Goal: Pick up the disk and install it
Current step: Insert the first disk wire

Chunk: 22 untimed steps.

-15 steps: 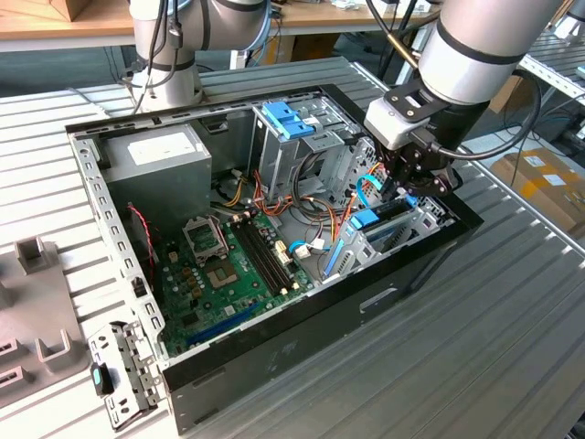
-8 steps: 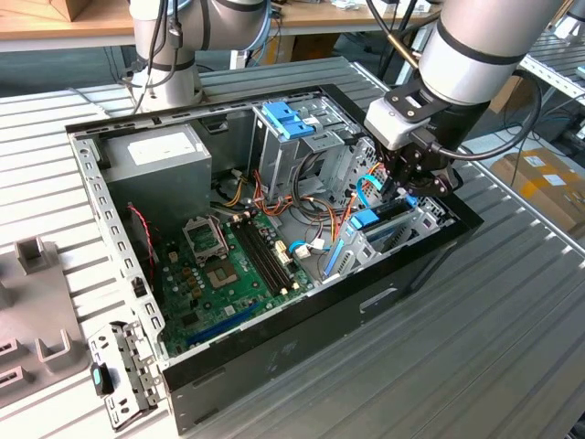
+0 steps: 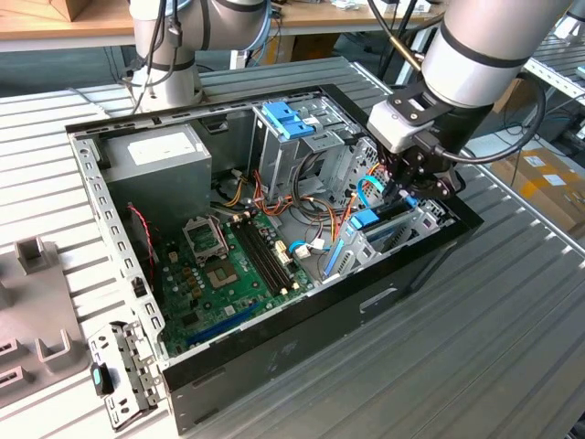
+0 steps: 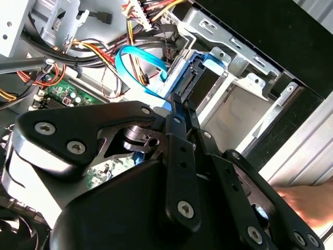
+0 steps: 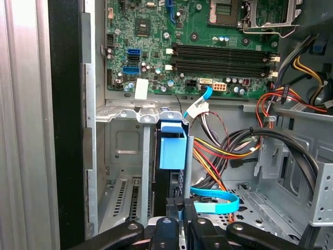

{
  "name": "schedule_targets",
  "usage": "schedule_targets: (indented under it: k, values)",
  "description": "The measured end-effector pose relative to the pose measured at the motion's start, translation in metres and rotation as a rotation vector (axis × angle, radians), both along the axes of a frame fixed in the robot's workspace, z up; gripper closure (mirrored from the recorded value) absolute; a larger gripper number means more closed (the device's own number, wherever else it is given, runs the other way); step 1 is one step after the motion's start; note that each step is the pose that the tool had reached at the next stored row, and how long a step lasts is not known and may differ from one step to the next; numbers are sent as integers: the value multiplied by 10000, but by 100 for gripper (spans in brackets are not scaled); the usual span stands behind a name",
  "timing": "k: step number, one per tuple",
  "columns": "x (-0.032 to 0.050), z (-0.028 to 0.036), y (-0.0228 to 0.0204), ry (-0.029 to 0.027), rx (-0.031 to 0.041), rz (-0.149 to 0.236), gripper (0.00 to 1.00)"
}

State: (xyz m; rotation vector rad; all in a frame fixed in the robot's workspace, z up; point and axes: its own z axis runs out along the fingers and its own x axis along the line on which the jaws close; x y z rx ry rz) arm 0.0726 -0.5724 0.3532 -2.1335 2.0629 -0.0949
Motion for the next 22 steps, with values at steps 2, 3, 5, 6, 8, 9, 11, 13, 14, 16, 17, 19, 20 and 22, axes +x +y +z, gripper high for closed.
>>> schedule_targets:
  k: [2, 3, 5, 6, 8, 9, 11, 13, 14, 16, 17, 19, 20, 22]
  values:
    - [0, -15, -1, 0, -2, 0, 84]
    - [0, -26, -1, 0, -2, 0, 84]
    - [0, -44, -1, 0, -2, 0, 84]
    - [0, -45, -1, 0, -4, 0, 84]
    - [0, -45, -1, 1, -5, 0, 84]
    - [0, -46, -1, 0, -4, 0, 84]
    - [1, -48, 4, 0, 0, 0, 84]
    - [0, -47, 7, 0, -2, 0, 84]
    - [0, -47, 7, 0, -2, 0, 84]
    - [0, -50, 8, 0, -3, 0, 84]
    - [0, -55, 8, 0, -3, 0, 84]
    - [0, -62, 7, 0, -4, 0, 84]
    - [1, -62, 7, 1, -4, -1, 84]
    - [8, -63, 8, 0, -2, 0, 84]
